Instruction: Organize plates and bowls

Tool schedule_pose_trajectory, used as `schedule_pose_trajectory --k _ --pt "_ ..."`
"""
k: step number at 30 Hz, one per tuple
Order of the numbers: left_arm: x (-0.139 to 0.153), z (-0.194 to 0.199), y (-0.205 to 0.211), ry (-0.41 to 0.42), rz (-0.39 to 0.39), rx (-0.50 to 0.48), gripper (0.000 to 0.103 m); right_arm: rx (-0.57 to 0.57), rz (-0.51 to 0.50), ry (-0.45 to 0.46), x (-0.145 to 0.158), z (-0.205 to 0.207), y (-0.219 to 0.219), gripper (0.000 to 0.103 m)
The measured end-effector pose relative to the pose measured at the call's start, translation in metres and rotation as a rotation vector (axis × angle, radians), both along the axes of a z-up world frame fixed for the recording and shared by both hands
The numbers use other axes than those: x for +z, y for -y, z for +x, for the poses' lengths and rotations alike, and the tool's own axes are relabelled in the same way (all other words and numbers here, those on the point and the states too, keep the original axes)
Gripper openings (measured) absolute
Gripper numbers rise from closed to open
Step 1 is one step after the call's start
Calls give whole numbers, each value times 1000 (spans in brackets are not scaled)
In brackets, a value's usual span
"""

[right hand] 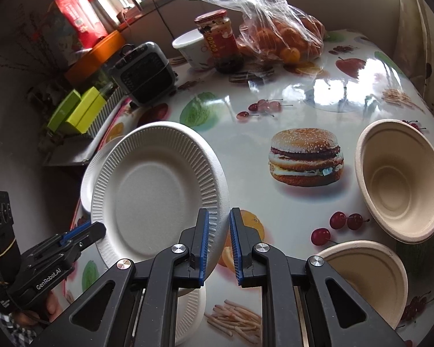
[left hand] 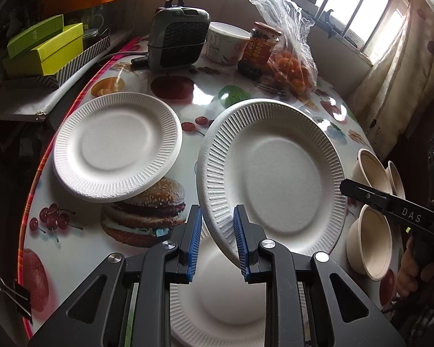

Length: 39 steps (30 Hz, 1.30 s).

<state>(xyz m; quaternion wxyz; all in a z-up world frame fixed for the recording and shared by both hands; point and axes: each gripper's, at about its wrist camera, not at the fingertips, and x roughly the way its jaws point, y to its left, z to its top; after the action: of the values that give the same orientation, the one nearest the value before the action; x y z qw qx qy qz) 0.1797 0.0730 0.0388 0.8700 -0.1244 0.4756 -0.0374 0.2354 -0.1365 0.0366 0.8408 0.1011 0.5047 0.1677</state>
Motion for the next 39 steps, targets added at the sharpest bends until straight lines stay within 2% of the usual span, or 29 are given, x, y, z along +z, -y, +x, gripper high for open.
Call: schedule_pose_trajectory --k 20,39 --pt "-15 -52 -13 -29 -21 38 24 59 11 -39 -17 -44 -17 15" --pt "-34 -74 -18 -84 -7 56 24 90 -5 -76 -33 -63 -28 15"
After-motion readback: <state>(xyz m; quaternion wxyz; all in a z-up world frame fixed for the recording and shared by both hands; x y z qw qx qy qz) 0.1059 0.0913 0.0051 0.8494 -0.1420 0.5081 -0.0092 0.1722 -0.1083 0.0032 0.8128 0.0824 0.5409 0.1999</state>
